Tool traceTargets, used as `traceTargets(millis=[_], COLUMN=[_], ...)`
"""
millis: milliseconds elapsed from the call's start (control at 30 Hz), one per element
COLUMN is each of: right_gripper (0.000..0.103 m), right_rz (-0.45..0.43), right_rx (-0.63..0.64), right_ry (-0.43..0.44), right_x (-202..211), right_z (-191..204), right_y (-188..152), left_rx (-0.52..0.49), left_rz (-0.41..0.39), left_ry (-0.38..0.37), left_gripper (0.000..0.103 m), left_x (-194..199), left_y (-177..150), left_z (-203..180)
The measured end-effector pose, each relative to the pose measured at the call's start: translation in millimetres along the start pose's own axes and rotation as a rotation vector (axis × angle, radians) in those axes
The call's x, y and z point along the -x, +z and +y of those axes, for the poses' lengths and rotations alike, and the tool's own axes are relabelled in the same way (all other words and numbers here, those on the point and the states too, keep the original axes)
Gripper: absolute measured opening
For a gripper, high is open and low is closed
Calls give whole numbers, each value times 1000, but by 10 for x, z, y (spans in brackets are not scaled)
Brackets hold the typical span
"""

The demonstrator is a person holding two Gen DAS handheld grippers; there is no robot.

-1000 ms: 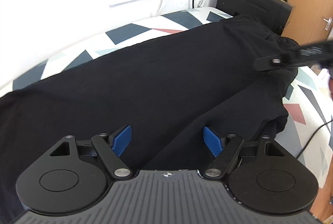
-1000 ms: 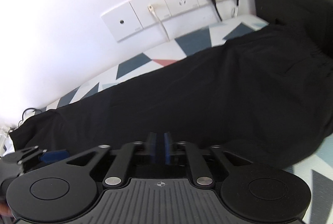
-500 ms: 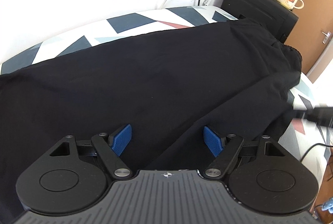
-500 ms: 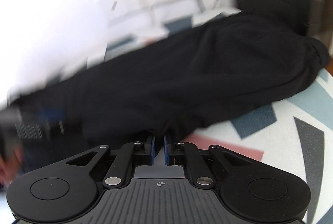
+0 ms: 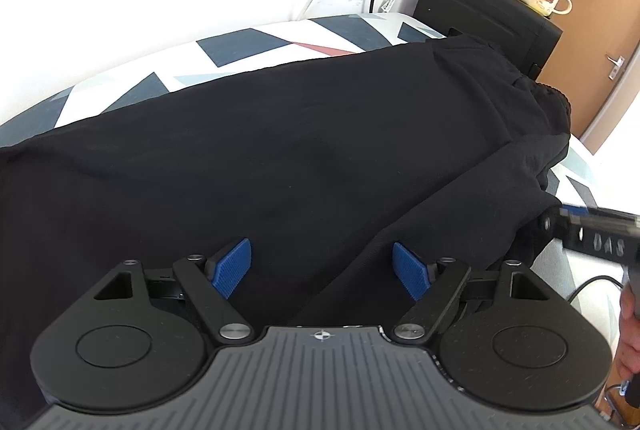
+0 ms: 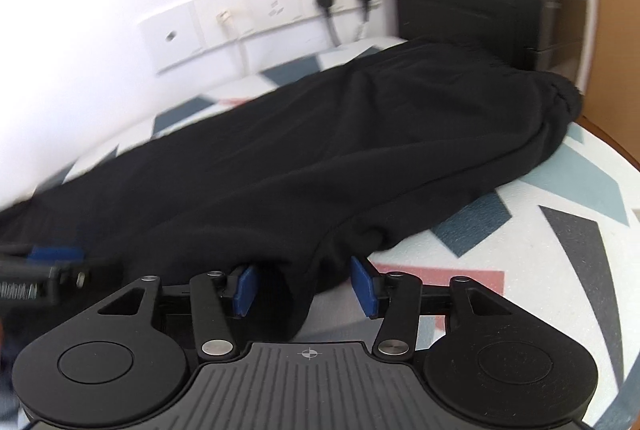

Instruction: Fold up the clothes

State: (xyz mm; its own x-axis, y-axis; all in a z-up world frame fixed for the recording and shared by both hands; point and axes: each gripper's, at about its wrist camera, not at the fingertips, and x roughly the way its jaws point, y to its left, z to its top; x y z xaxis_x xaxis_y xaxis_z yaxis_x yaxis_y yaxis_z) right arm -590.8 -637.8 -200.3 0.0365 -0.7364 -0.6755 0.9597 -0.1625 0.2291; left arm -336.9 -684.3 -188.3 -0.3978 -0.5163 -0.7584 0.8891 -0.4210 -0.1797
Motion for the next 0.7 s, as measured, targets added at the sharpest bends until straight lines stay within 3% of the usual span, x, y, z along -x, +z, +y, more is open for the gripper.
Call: traceTargets(millis=[33,67,100,200,333,433,533,633,700], right_gripper=[37,21,15,11,9,9,8,9,17], right_rz=[4,8,4,-36,-9,36,66,96,119], right_rx=[-27,-53,-64,-42,-36,-68,-105,-142,-155], right_ry=[8,16,21,24,12,8,13,17,17], right_x=[17,34,93,401,537,500,452,404,400], right_z=[-20,-39,-51,-58,-224,-360,-465,-570,-632], right_y=[22,44,67,130,62,-23,-114,-204,-228], left_rx=[-2,-2,-3,-12,-32,-32,-9,35,55], left_rz=[0,4,10,20,19,63,111,99,99], left_ry=[-2,-9,-17,-60,-158,-169,-122,-140,-145], left_gripper=[81,82,82,82,84,85,85,86,86], left_x=[0,4,16,149,454,512,436,438,439], left_y=[-1,2,8,25,-52,-209,-337,-384,-390], left_z=[2,9,18,59,187,260,323,356,356])
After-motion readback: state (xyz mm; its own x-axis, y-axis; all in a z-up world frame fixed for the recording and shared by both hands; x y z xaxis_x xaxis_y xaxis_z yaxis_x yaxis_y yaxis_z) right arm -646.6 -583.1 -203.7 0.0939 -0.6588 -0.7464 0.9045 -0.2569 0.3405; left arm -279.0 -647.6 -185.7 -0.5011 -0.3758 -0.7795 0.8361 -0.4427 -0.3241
